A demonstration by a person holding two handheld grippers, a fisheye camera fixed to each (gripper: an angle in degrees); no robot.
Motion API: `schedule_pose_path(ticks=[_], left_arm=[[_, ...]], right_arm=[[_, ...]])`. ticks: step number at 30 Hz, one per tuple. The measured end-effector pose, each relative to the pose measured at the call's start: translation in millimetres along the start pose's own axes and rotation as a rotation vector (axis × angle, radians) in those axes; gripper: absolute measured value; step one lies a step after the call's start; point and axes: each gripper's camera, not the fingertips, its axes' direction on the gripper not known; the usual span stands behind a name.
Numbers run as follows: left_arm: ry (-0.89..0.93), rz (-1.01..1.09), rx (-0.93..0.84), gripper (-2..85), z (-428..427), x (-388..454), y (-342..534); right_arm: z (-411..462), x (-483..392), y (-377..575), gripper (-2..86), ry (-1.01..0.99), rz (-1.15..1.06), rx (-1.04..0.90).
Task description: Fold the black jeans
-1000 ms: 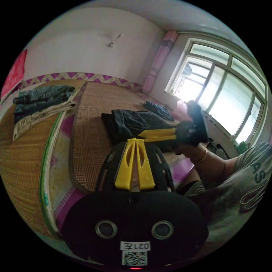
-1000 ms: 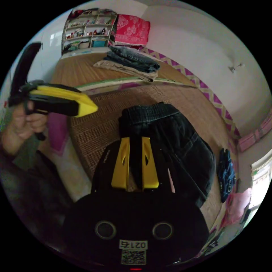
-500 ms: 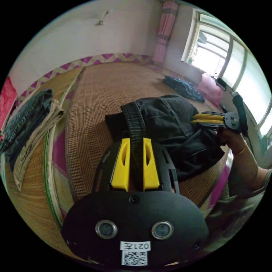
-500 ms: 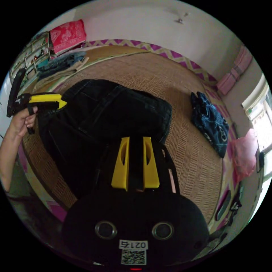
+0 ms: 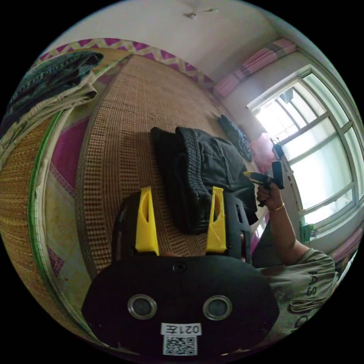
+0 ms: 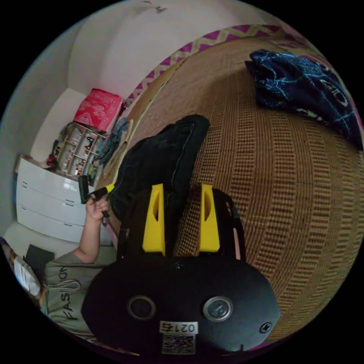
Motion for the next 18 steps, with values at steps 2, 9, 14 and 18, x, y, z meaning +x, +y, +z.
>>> schedule_pose_path(ticks=[2,9,14,18], left_arm=[[-0.02,-0.029,-0.014,15.4,9,-7,-14],[0.148,-0.15,-0.02,6.1,21,-43,-42],[0.197,-0.12,0.05,4.9,5,-27,-59],[0.18,0.051,0.06,4.8,-3,28,-100]], right_arm=[[0,17,-3,11.0,-0.051,0.029,0.021],[2,67,-12,6.6,-0.246,0.12,-0.012],[-30,55,-19,5.7,-0.233,-0.005,-0.02],[-81,42,-31,5.7,-0.159,-0.11,-0.002]])
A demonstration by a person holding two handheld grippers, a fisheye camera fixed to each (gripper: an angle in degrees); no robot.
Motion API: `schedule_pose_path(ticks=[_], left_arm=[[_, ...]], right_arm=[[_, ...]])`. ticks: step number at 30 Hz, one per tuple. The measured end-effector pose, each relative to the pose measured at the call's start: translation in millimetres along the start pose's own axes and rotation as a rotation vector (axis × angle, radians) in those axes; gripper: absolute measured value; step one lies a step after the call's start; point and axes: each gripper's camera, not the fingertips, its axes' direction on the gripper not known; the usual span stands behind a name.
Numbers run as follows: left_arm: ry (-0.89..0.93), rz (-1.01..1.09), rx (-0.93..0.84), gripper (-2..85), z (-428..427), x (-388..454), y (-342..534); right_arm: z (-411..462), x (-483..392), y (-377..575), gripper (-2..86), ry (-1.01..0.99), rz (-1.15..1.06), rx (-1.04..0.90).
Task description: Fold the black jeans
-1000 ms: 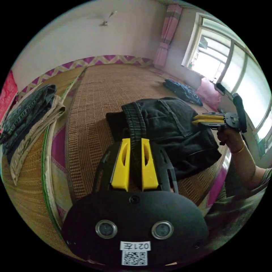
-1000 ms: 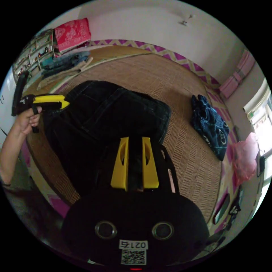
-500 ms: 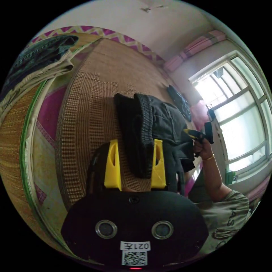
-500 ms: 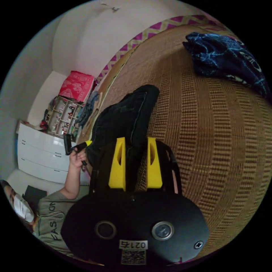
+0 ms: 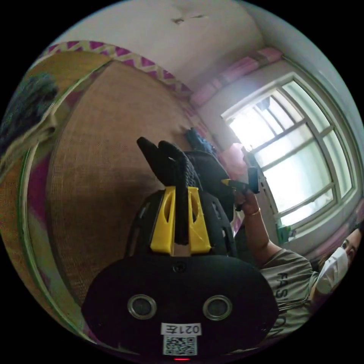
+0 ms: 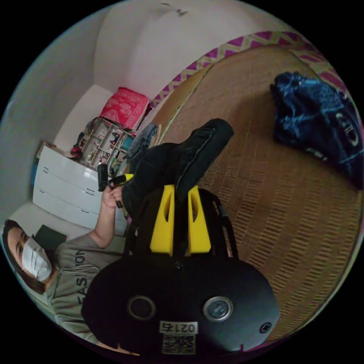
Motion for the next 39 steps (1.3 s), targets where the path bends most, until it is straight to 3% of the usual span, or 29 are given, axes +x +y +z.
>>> schedule_pose_path(ticks=[4,11,15,18,21,28,31,36,39], left_arm=[[0.021,0.158,-0.017,4.9,48,56,-81],[0.032,0.222,-0.037,5.2,176,102,-201],[-0.064,0.108,-0.123,5.9,245,81,-212],[-0.161,0.032,-0.126,6.2,266,50,-189],[-0.002,0.042,-0.051,1.8,243,26,-163],[0.039,0.125,0.017,-0.9,120,2,-74],[-0.01,0.165,0.008,-0.9,60,1,-15],[-0.205,0.27,0.056,-0.9,-30,8,95],[-0.41,0.23,0.212,-0.9,-87,9,170]], right_arm=[[-94,9,-28,5.7,0.101,-0.009,0.108],[-224,63,-88,6.4,0.304,0.117,0.293],[-215,118,-116,10.3,0.416,0.233,0.238],[-173,143,-128,15.4,0.543,0.265,0.082],[-160,133,-128,16.2,0.566,0.231,0.141],[-176,42,-110,14.4,0.677,0.131,0.326],[-150,-22,-113,13.9,0.688,-0.033,0.279],[-57,-135,-136,12.7,0.496,-0.35,0.153],[15,-217,-153,11.4,0.408,-0.566,0.102]])
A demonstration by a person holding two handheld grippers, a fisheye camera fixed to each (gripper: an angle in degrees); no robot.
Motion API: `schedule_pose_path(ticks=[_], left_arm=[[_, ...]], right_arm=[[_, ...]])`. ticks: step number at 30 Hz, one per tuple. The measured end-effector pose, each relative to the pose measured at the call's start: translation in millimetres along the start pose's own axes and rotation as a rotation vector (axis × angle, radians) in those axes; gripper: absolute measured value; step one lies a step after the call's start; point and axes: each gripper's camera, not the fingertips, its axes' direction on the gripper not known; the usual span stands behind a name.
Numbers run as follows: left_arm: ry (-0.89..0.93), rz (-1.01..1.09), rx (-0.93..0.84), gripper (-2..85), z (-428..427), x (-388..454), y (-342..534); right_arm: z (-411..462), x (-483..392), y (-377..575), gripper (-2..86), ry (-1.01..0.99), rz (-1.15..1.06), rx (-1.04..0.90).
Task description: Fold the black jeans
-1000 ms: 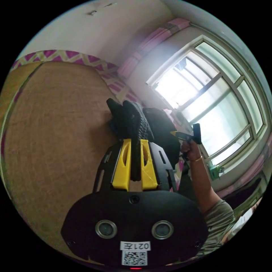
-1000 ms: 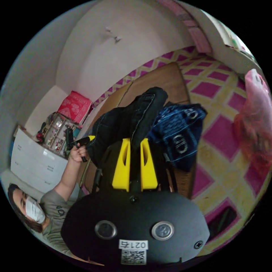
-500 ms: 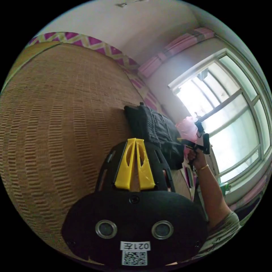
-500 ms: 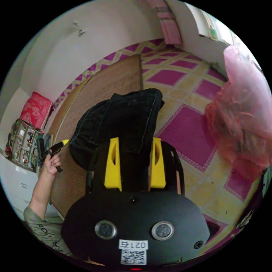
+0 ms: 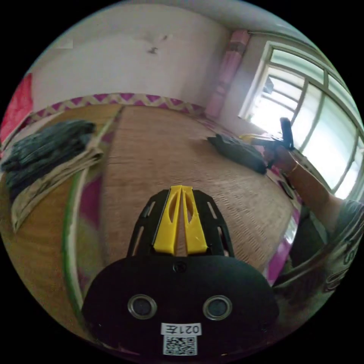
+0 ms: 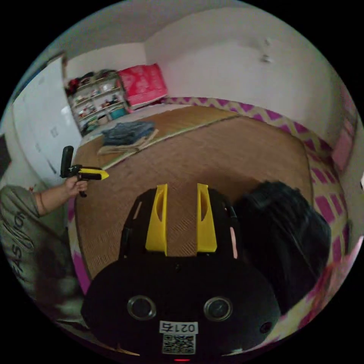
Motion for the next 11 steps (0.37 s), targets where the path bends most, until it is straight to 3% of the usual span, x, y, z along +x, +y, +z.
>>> schedule_pose_path(ticks=[2,5,11], left_arm=[[-0.166,-0.08,0.093,-0.7,-53,-11,46],[-0.36,-0.245,0.056,0.2,-103,-34,91],[-0.508,-0.427,-0.036,2.1,-163,-67,151]], right_arm=[[34,-70,-46,10.5,-0.041,-0.189,0.054],[85,-153,-103,8.4,-0.055,-0.414,0.051],[179,-293,-217,9.3,-0.064,-0.672,0.058]])
